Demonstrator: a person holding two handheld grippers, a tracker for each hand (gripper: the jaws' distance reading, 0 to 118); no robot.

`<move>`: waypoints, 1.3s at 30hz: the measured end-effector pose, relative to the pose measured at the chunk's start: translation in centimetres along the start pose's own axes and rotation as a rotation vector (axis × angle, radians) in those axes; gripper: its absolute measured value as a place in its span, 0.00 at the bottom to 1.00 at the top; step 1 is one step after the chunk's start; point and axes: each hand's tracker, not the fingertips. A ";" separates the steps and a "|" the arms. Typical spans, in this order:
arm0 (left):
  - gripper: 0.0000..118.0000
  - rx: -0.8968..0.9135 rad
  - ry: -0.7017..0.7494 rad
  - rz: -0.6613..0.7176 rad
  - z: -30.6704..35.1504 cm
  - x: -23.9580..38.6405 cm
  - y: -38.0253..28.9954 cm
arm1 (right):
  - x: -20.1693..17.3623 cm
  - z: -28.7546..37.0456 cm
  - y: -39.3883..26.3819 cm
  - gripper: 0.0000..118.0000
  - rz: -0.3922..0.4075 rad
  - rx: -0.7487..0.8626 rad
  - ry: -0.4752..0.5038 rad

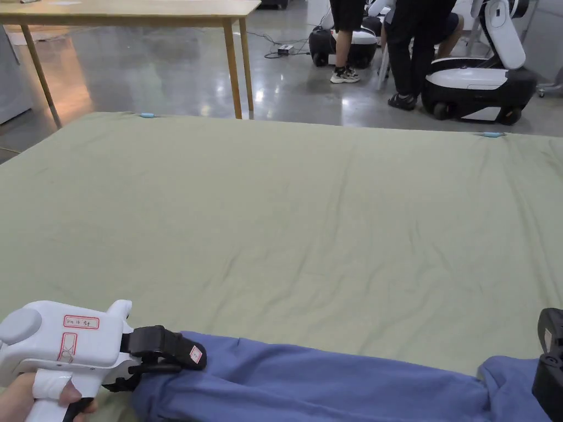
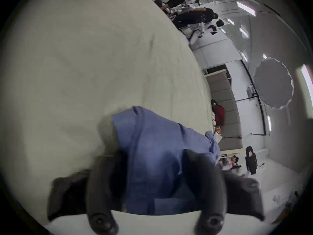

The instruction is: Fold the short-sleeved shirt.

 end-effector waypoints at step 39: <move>0.06 0.034 0.230 -0.322 -4.1 22.1 -4.1 | 5.0 1.1 -1.3 0.01 -0.064 0.008 0.006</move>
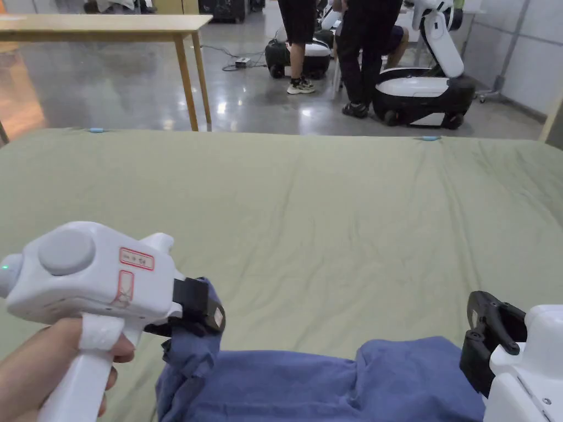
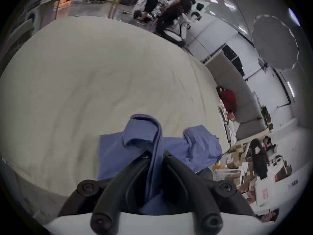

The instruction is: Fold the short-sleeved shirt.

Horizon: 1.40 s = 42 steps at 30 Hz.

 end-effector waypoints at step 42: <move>0.01 -0.063 -0.305 0.093 -8.1 -1.4 -5.0 | 0.6 -1.3 -0.6 0.01 0.012 -0.076 -0.013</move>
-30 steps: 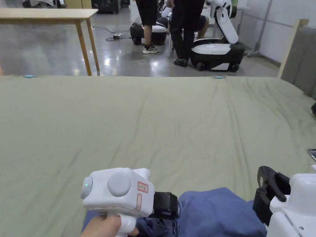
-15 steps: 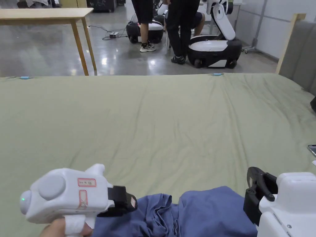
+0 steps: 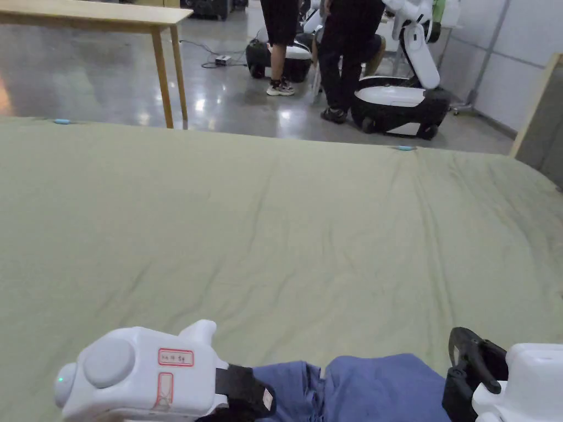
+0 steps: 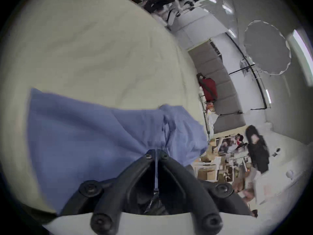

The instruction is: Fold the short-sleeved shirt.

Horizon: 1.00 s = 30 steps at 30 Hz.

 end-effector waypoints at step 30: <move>0.09 -0.019 -0.007 0.139 0.7 -10.4 1.0 | -1.8 -0.8 -0.1 0.01 0.024 -0.023 0.044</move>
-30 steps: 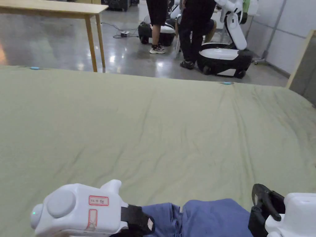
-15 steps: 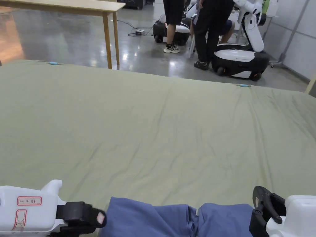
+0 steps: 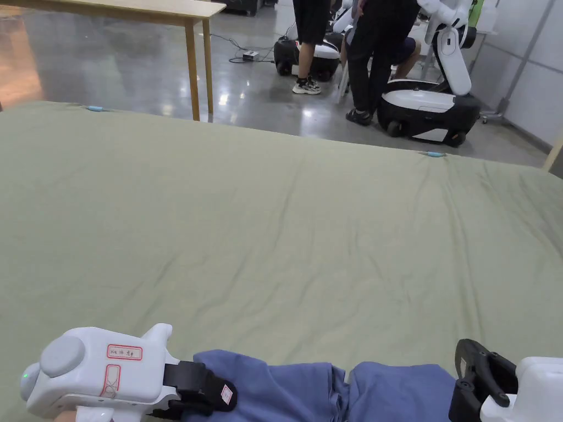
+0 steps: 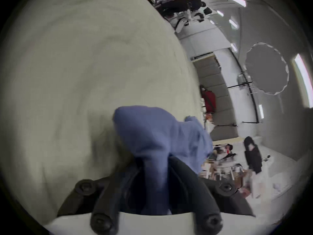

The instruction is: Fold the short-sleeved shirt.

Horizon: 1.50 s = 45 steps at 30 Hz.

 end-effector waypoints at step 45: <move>0.93 -0.043 0.344 -0.360 -11.1 21.5 -2.7 | 5.8 4.3 1.0 0.01 -0.063 0.125 -0.101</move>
